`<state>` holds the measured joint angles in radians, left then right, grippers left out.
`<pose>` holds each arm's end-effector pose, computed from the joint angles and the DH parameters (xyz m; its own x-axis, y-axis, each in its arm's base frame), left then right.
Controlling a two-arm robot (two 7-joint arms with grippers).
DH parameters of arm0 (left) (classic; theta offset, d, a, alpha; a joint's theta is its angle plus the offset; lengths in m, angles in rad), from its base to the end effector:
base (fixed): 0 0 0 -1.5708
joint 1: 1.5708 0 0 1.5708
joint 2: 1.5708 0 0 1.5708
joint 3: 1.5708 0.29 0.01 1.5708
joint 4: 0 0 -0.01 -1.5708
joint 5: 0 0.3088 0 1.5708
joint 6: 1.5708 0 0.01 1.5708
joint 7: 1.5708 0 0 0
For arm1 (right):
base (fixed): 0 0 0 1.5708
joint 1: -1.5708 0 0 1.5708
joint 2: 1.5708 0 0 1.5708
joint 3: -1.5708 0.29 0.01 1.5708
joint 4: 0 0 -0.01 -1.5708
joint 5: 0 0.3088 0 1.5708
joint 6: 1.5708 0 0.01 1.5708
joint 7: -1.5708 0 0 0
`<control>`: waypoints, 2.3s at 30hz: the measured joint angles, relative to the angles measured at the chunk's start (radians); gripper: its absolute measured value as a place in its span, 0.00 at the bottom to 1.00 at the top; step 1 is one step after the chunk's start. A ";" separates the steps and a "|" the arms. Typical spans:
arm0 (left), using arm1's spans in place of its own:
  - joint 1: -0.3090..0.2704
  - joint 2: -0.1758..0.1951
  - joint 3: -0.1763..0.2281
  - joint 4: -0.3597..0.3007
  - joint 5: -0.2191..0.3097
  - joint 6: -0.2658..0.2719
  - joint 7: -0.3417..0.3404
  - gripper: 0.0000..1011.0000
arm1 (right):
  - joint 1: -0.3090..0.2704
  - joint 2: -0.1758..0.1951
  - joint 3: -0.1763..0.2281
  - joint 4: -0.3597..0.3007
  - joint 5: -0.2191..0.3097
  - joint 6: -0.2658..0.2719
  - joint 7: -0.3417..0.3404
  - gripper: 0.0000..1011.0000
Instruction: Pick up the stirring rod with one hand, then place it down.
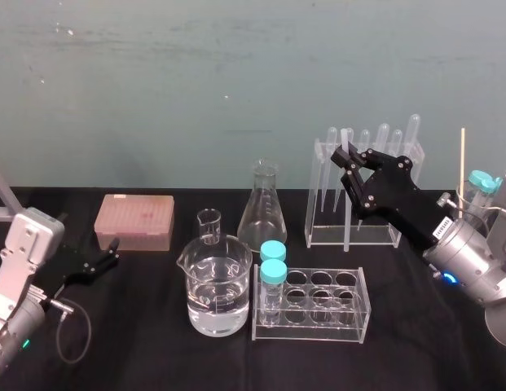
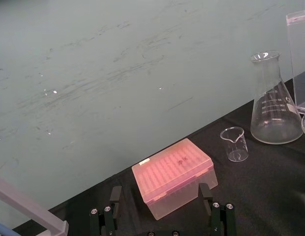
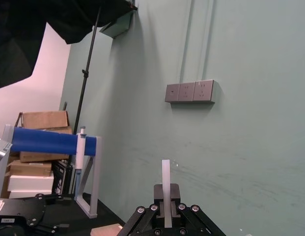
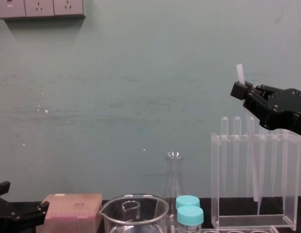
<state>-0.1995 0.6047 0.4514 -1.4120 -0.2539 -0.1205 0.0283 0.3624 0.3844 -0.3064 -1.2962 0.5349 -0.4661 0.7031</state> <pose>0.3581 0.0827 -0.3023 0.2923 0.8803 0.3738 -0.9553 0.2873 0.0703 0.4186 -0.0575 -0.2572 0.7032 -0.6749 0.2237 0.5728 0.7241 0.3842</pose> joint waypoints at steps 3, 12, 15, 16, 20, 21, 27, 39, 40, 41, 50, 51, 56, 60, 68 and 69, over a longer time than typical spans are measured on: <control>0.000 0.000 0.000 0.000 0.000 0.000 0.000 0.99 | 0.000 0.000 0.000 0.000 0.000 0.000 0.000 0.07; 0.000 0.000 0.000 0.000 0.000 0.000 0.000 0.99 | -0.005 0.006 0.004 -0.002 0.004 0.006 0.017 0.07; 0.000 0.000 0.000 0.000 0.000 0.000 0.000 0.99 | -0.011 0.012 0.006 -0.001 0.004 0.009 0.021 0.07; 0.000 0.000 0.000 0.000 0.000 0.000 0.000 0.99 | -0.012 0.013 0.007 -0.001 0.004 0.009 0.021 0.07; 0.000 0.000 0.000 0.000 0.000 0.000 0.000 0.99 | -0.018 0.018 0.011 -0.001 -0.001 0.012 0.020 0.07; 0.000 0.000 0.000 0.000 0.000 0.000 0.000 0.99 | -0.019 0.018 0.011 0.000 -0.001 0.012 0.020 0.07; 0.000 0.000 0.000 0.000 0.000 0.000 0.000 0.99 | -0.019 0.018 0.014 0.023 0.007 0.012 0.033 0.07; 0.000 0.000 0.000 0.000 0.000 0.000 0.000 0.99 | 0.015 0.001 -0.014 0.106 0.038 0.031 0.091 0.07; 0.000 0.000 0.000 0.000 0.000 0.000 0.000 0.99 | 0.018 0.000 -0.017 0.115 0.039 0.036 0.093 0.07; 0.000 0.000 0.000 0.000 0.000 0.000 0.000 0.99 | 0.019 -0.001 -0.018 0.120 0.039 0.038 0.094 0.07; 0.000 0.000 0.000 0.000 0.000 0.000 0.000 0.99 | 0.040 -0.010 -0.035 0.174 0.044 0.068 0.098 0.07; 0.000 0.000 0.000 0.000 0.000 0.000 0.000 0.99 | 0.042 -0.010 -0.036 0.179 0.044 0.068 0.099 0.07; 0.000 0.000 0.000 0.000 0.000 0.000 0.000 0.99 | 0.057 -0.014 -0.046 0.210 0.033 0.072 0.100 0.07; 0.000 0.000 0.000 0.000 0.000 0.000 0.000 0.99 | 0.066 -0.015 -0.053 0.222 0.023 0.076 0.100 0.07; 0.000 0.000 0.000 0.000 0.000 0.000 0.000 0.99 | 0.082 -0.011 -0.074 0.239 -0.002 0.119 0.093 0.07; 0.000 0.000 0.000 0.000 0.000 0.000 0.000 0.99 | 0.084 -0.011 -0.076 0.239 -0.004 0.123 0.091 0.07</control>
<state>-0.1995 0.6047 0.4514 -1.4120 -0.2539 -0.1205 0.0283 0.4461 0.3736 -0.3826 -1.0567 0.5311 -0.3426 0.7944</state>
